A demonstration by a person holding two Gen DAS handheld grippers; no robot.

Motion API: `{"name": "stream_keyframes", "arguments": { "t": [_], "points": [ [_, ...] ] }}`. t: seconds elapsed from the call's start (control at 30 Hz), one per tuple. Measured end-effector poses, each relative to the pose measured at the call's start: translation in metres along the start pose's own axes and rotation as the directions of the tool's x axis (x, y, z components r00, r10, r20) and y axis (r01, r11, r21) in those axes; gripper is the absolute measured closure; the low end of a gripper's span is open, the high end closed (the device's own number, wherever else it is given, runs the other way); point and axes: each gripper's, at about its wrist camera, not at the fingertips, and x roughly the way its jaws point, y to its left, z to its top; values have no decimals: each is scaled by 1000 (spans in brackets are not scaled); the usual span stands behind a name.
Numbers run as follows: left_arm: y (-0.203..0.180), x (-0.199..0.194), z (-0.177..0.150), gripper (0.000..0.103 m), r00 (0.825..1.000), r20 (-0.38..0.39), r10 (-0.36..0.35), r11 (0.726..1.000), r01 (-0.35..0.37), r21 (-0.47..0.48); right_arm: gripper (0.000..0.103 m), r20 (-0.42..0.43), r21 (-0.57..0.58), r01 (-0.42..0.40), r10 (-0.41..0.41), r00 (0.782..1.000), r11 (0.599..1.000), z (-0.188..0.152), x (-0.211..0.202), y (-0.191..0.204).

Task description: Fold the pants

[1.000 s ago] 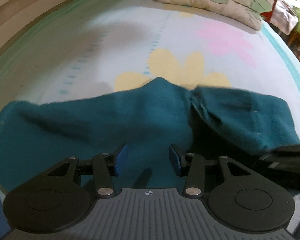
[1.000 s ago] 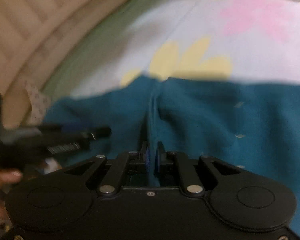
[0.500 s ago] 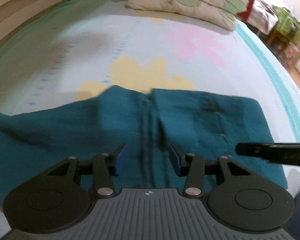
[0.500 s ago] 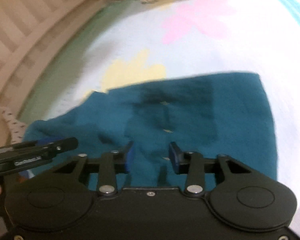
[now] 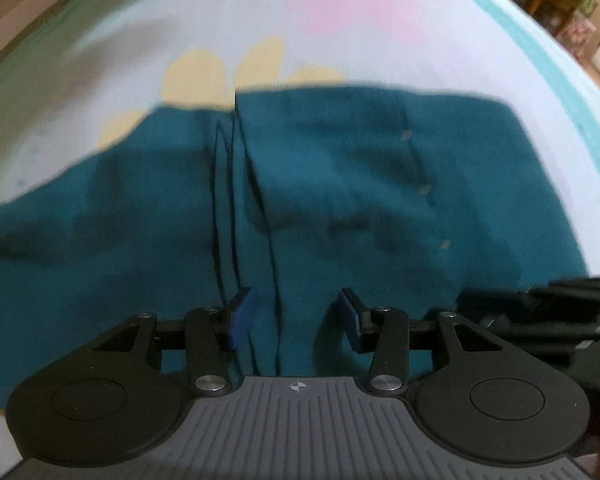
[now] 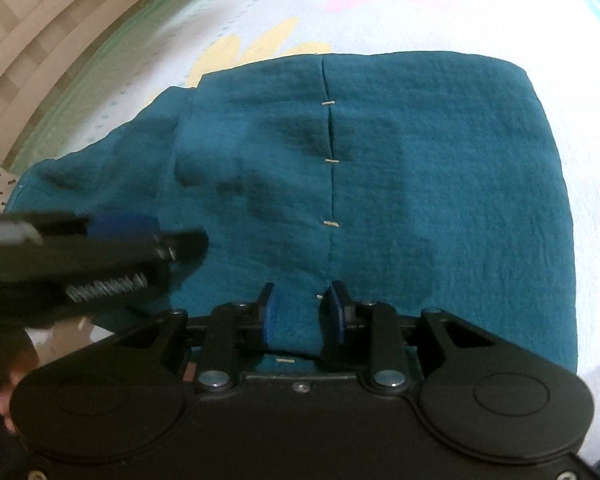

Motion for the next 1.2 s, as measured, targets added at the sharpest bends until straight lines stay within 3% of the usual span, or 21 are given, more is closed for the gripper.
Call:
{"name": "stream_keyframes", "arguments": {
  "t": [0.4, 0.43, 0.57, 0.67, 0.8, 1.0, 1.2],
  "points": [
    [4, 1, -28, 48, 995, 99, 34, 999, -30, -33, 64, 32, -15, 10, -9, 999, 1000, -9, -8, 2],
    [2, -2, -31, 44, 994, 105, 30, 999, -27, -31, 64, 36, -19, 14, -13, 999, 1000, -10, -8, 3],
    [5, -6, -43, 42, 990, 143, 17, 1000, -14, -25, 64, 46, -10, 19, -18, 999, 1000, -13, -10, 4],
    [9, -10, -46, 42, 990, 141, 4, 1000, -1, -18, 64, 42, -22, 39, -38, 998, 999, -13, -10, 8],
    [16, -21, -46, 42, 993, 119, 8, 996, 3, -95, 64, 40, -69, 91, -88, 995, 994, -13, -9, 20],
    [50, -48, -57, 43, 975, 158, 158, 978, -133, -161, 64, 54, -101, 132, -127, 990, 986, -17, -9, 28],
    [107, -57, -63, 43, 964, 129, 232, 949, -195, -247, 63, 70, -133, 163, -155, 985, 978, -19, -8, 33]
  ]
}}
